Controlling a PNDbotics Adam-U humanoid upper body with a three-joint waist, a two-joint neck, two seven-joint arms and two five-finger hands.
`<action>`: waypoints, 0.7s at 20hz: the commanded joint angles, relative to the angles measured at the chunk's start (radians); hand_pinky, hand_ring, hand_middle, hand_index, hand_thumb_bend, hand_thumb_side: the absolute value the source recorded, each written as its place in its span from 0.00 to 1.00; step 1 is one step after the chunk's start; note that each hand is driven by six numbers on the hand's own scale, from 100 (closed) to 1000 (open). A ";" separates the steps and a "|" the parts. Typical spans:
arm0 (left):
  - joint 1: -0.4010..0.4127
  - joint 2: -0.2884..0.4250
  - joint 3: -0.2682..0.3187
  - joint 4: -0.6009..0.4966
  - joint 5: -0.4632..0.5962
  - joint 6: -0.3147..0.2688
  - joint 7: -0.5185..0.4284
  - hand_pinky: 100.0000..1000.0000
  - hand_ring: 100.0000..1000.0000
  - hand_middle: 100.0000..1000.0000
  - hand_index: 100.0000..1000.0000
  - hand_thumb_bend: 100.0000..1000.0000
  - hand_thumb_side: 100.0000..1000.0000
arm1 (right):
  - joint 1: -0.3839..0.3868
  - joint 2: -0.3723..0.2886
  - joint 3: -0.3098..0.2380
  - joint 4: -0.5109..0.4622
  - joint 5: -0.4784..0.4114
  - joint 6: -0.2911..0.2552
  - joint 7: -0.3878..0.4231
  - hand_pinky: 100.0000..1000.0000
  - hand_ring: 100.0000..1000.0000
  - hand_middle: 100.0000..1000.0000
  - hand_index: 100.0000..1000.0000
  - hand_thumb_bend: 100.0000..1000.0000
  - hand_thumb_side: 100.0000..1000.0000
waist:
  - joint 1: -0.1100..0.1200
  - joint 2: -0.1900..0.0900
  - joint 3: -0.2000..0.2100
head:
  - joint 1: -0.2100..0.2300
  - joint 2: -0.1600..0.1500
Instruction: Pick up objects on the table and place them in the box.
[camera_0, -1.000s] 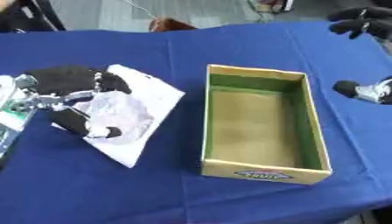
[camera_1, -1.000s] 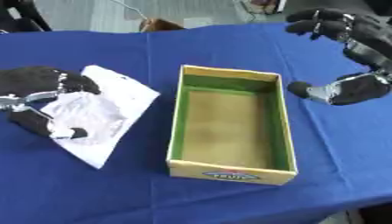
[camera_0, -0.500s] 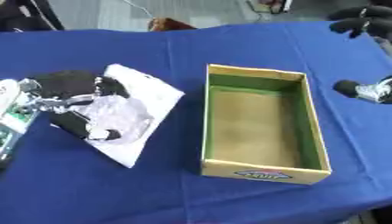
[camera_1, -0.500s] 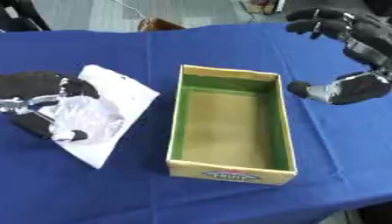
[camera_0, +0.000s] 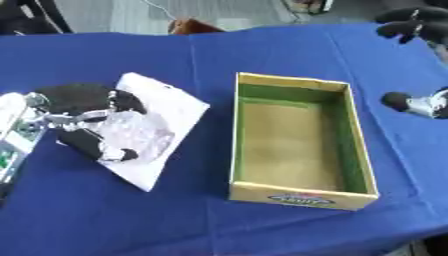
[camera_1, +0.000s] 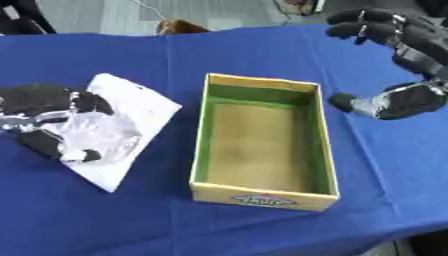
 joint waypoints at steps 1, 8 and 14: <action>-0.024 0.005 0.007 -0.004 -0.005 -0.012 -0.005 0.62 0.74 0.84 0.92 0.45 0.76 | -0.015 -0.014 -0.009 -0.007 -0.004 -0.002 0.003 0.67 0.78 0.91 0.91 0.45 0.65 | -0.001 -0.010 -0.003 | 0.010 -0.001; -0.033 -0.004 0.006 0.006 -0.016 -0.013 -0.001 0.63 0.75 0.84 0.92 0.45 0.76 | -0.018 -0.012 -0.009 -0.007 -0.004 -0.001 0.004 0.67 0.78 0.91 0.91 0.45 0.65 | -0.001 -0.006 -0.007 | 0.013 -0.001; -0.036 -0.011 -0.002 0.031 -0.043 -0.020 -0.005 0.65 0.76 0.83 0.91 0.47 0.78 | -0.020 -0.010 -0.008 -0.007 -0.006 -0.002 0.006 0.67 0.78 0.91 0.91 0.45 0.65 | -0.003 -0.003 -0.010 | 0.017 -0.001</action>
